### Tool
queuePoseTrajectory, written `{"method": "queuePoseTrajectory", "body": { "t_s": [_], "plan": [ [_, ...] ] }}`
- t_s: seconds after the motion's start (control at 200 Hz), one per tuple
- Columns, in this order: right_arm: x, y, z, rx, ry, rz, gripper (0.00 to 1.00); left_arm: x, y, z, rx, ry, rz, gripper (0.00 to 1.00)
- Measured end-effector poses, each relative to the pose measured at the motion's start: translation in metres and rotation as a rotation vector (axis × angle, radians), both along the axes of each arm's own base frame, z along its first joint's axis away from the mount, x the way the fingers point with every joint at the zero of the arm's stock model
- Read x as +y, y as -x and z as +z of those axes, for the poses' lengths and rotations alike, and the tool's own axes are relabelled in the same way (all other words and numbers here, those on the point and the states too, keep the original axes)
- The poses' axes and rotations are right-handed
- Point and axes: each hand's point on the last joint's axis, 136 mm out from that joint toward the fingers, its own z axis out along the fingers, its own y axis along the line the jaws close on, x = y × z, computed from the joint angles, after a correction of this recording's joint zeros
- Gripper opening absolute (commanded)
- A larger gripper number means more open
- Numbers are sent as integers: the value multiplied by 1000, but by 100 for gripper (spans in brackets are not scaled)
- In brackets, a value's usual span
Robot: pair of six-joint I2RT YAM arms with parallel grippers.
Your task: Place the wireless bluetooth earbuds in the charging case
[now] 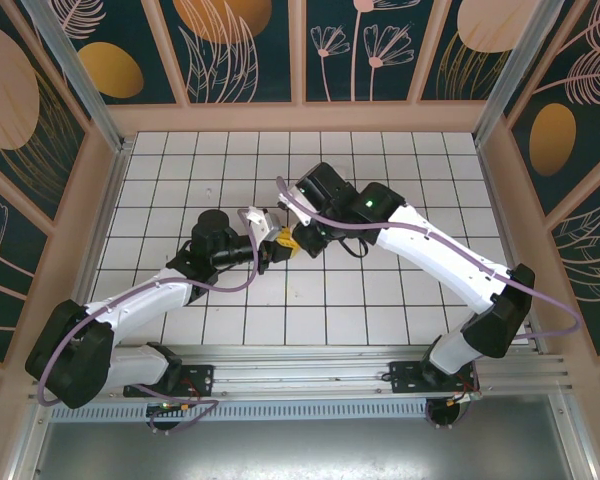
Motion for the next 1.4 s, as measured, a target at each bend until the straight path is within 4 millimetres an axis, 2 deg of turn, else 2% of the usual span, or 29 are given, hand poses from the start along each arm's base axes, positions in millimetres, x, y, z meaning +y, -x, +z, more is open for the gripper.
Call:
{"method": "queuePoseTrajectory", "body": {
  "t_s": [0.445,0.726,0.856,0.956,1.056,1.156,1.296,1.401],
  "plan": [
    [-1,8,-1,-142,104,140,8,-1,7,-4,-2,-6,-57,0],
    [0,16,-1,-227,100,194,34,-3,15,-1,-12,-1,-108,0],
    [3,16,12,-261,53,190,51,-6,17,4,-27,7,-122,0],
    [6,15,31,-303,-18,174,57,-7,19,7,-34,11,-137,0],
    [3,14,52,-341,-100,138,57,-8,21,8,-43,15,-144,0],
    [-8,6,76,-349,-199,65,54,-9,20,11,-57,24,-144,0],
    [-36,-17,106,-307,-358,-94,39,-9,18,16,-82,37,-135,0],
    [-45,-23,109,-247,-435,-166,29,-8,13,21,-121,58,-105,0]
  ]
}}
